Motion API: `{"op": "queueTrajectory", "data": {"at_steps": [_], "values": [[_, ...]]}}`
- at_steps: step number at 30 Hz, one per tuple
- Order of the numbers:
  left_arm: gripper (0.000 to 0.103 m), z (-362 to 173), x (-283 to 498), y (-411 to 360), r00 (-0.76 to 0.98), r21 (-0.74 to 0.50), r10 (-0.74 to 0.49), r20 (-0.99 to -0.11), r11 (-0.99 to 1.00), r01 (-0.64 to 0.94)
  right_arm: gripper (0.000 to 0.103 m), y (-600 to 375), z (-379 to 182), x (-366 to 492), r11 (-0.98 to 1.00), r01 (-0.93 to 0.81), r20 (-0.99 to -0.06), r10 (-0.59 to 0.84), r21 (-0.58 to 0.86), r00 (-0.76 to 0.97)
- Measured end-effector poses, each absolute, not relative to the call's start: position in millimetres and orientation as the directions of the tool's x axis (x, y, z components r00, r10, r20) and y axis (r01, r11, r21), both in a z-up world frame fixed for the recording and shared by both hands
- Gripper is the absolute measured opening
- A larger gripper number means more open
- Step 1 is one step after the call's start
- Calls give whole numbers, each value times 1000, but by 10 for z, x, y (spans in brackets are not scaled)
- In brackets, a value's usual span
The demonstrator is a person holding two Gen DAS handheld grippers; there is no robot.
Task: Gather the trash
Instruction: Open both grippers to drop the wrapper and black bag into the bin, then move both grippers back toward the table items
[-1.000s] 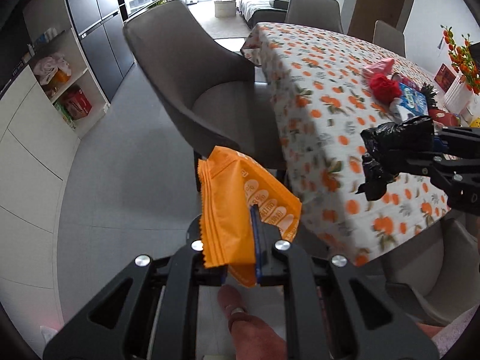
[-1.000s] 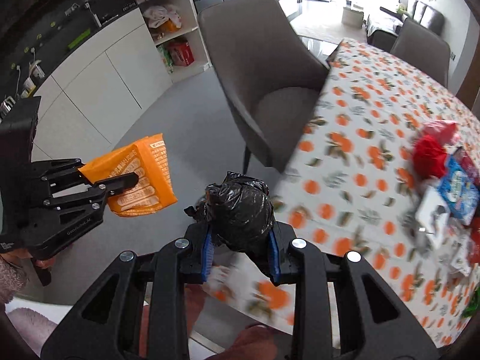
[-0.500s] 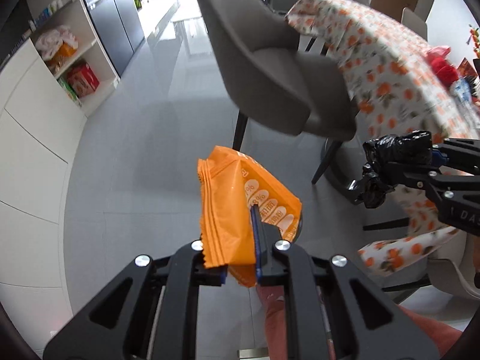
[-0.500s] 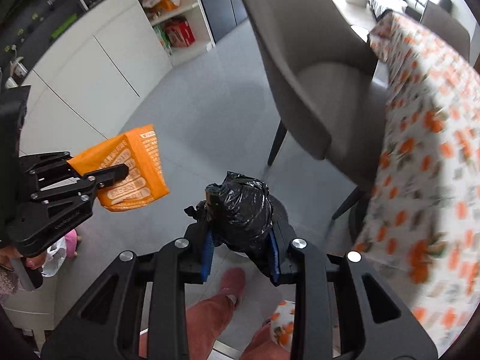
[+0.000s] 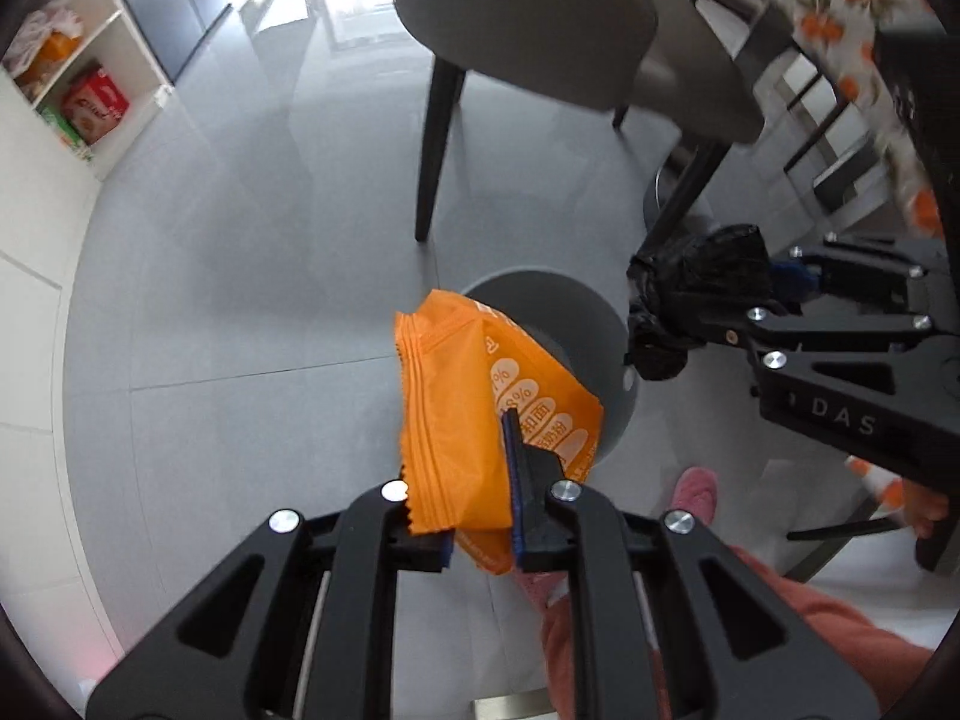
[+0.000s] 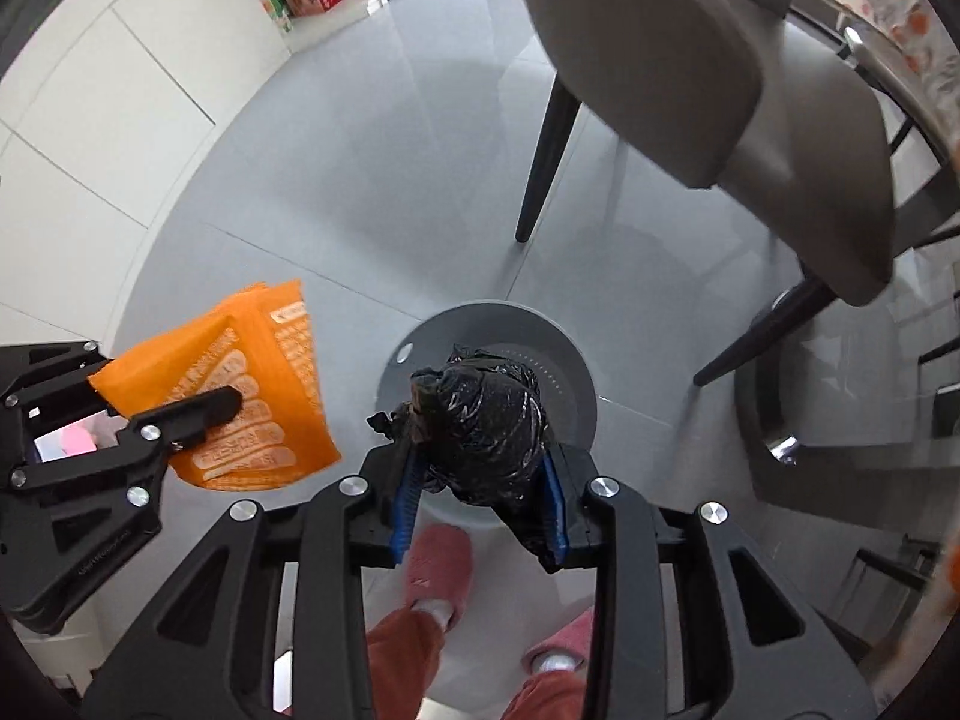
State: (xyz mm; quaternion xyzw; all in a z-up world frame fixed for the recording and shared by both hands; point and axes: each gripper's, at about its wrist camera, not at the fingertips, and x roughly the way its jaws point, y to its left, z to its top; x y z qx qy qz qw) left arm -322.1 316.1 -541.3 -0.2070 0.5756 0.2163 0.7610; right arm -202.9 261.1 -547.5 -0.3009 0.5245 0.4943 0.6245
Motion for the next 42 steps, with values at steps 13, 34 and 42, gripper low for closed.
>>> {"op": "queueTrajectory", "data": {"at_steps": [13, 34, 42], "values": [[17, -6000, -3087, 3182, 231, -75, 57, -971, 848, -525, 50, 2605, -5828, -1962, 353, -921, -950, 309, 162, -49], [54, -5754, -2778, 3152, 228, -55, 62, -972, 877, -477, 51, 2410, -5367, -1817, 427, -897, -952, 305, 112, 26], [62, -4576, -2981, 3130, 240, -39, 104, -965, 850, -526, 68, 2291, -4406, -1925, 430, -895, -956, 293, 123, 9]]}}
